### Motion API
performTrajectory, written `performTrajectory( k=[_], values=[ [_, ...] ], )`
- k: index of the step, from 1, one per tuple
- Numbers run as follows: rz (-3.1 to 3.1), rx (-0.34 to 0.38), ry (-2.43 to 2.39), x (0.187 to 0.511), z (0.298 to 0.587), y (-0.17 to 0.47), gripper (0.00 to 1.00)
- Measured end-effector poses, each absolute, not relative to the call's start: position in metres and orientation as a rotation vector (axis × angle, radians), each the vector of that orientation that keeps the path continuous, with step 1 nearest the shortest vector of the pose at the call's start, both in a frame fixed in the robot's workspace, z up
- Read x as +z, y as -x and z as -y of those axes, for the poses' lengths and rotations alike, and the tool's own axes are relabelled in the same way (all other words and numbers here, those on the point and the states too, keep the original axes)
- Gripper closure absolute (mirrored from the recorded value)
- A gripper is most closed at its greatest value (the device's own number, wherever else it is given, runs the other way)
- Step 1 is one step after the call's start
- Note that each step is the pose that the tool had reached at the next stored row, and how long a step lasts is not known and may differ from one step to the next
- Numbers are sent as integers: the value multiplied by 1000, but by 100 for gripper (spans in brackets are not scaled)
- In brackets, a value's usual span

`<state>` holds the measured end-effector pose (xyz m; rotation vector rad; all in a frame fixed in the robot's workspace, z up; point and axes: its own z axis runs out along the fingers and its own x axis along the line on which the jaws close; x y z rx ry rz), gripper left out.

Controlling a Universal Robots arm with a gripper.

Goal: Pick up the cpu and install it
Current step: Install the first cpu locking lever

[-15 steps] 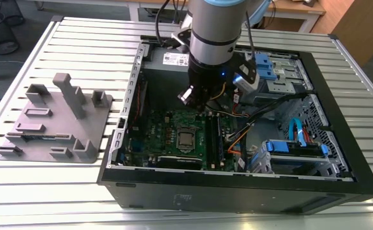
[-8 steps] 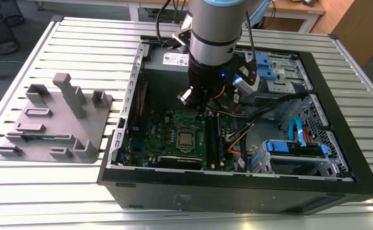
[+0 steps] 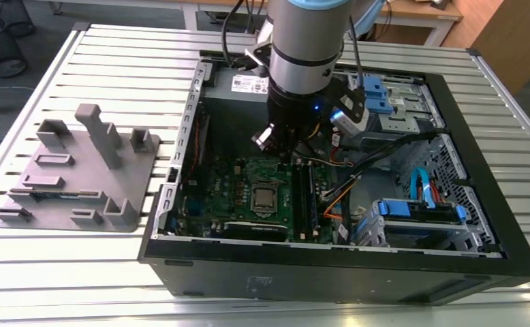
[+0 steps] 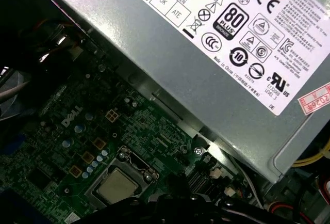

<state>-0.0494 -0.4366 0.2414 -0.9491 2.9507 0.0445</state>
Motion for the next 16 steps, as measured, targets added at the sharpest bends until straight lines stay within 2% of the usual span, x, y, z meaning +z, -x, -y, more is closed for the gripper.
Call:
performTrajectory(
  k=[16],
  values=[
    [-2983, 8, 867, 237, 442, 49, 89]
  ],
)
